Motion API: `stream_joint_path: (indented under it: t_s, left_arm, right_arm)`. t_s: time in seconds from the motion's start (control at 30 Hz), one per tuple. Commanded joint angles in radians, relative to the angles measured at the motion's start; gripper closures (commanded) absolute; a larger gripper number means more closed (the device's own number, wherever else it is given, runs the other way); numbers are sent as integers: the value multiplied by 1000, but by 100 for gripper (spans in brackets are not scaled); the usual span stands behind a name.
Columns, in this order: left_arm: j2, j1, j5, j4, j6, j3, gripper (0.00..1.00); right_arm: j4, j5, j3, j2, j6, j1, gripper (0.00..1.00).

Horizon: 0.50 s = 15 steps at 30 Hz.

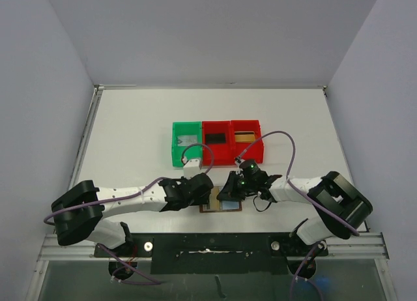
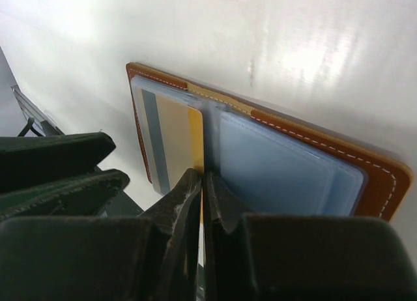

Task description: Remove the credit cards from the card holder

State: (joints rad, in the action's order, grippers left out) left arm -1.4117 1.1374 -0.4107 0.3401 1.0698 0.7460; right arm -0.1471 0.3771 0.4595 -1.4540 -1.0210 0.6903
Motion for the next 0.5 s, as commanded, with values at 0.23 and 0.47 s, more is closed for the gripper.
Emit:
stream_joint_path:
  t_s: [0.23,0.47]
  left_arm:
    - [-99,4,-7,45,5,58,67]
    - [-177,5,-30,123,4,119,73]
  right_arm:
    - [-31,-63,46,-48,-27,26,99]
    - [-10,-13,24,-16,8,-25,99]
